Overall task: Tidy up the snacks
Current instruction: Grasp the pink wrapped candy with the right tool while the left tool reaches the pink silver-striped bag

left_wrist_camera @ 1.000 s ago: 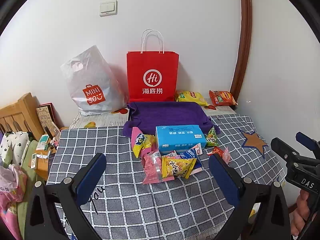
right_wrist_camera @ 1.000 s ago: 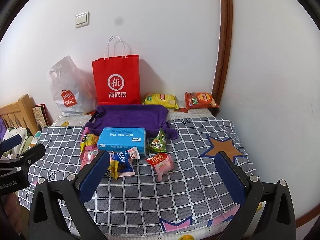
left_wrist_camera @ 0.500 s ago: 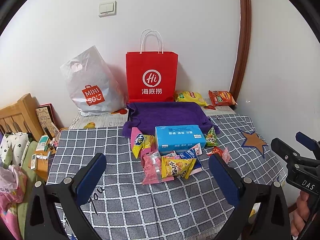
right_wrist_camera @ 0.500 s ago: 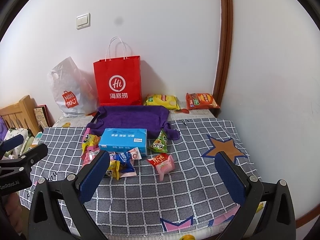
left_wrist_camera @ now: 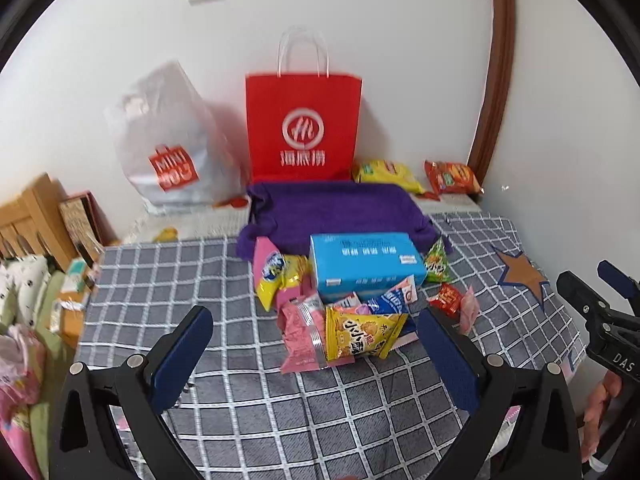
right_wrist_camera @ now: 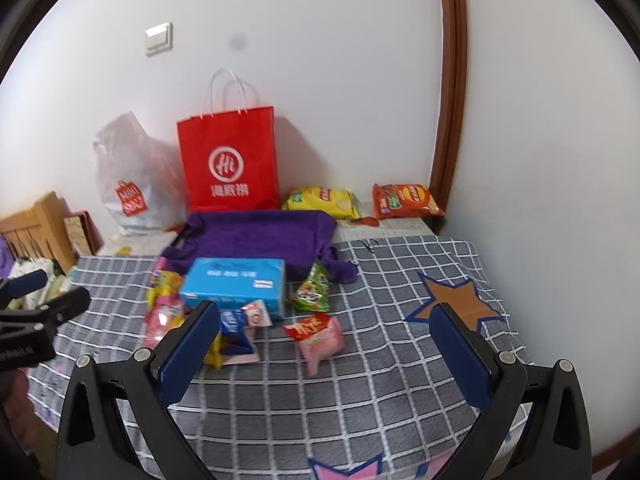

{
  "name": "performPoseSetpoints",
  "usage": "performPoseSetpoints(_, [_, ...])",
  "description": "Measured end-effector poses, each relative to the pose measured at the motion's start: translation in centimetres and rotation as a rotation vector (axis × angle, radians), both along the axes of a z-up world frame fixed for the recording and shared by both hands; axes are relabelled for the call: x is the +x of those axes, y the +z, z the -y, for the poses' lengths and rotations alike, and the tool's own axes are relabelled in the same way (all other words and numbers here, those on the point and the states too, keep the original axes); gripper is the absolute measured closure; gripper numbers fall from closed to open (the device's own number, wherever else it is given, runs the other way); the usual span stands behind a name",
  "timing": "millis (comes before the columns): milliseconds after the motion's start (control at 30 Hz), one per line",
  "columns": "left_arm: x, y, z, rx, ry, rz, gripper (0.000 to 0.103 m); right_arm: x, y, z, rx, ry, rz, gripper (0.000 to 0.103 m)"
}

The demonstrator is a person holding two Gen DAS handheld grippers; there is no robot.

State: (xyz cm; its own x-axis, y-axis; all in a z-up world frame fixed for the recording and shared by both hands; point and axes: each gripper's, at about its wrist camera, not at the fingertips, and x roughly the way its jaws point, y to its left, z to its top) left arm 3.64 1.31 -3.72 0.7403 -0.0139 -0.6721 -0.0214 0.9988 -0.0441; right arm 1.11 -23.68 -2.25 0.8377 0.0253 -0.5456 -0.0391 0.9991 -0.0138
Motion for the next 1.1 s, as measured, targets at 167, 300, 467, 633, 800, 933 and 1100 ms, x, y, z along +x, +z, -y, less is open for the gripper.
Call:
performPoseSetpoints(167, [2.9, -3.9, -0.8, -0.017, 0.005, -0.089, 0.005, 3.1, -3.9, 0.9, 0.017, 0.007, -0.077, 0.006])
performPoseSetpoints(300, [4.5, -6.4, -1.5, -0.034, 0.022, -0.142, 0.005, 5.3, -7.6, 1.6, 0.065, 0.004, -0.148, 0.013])
performPoseSetpoints(467, [6.2, -8.2, -2.3, -0.047, 0.032, -0.187, 0.005, 8.0, -10.9, 1.6, 0.097, 0.001, -0.235, 0.021])
performPoseSetpoints(633, [7.3, -8.5, -2.5, -0.071, 0.028, -0.19, 0.005, 9.8, -13.1, 1.0, 0.125, 0.015, -0.264, 0.023])
performPoseSetpoints(800, [7.9, -8.7, -2.2, -0.067, 0.009, -0.189, 0.005, 11.6, -14.9, 0.3, 0.1, 0.023, -0.305, 0.034])
performPoseSetpoints(933, [7.6, -9.0, -3.0, -0.056, 0.012, -0.191, 0.005, 12.2, -16.3, 1.2, 0.112, 0.048, -0.335, 0.064])
performPoseSetpoints(1100, [7.0, -9.6, -5.2, -0.052, 0.058, -0.199, 0.005, 12.0, -16.2, 3.7, 0.161, 0.023, -0.321, 0.082])
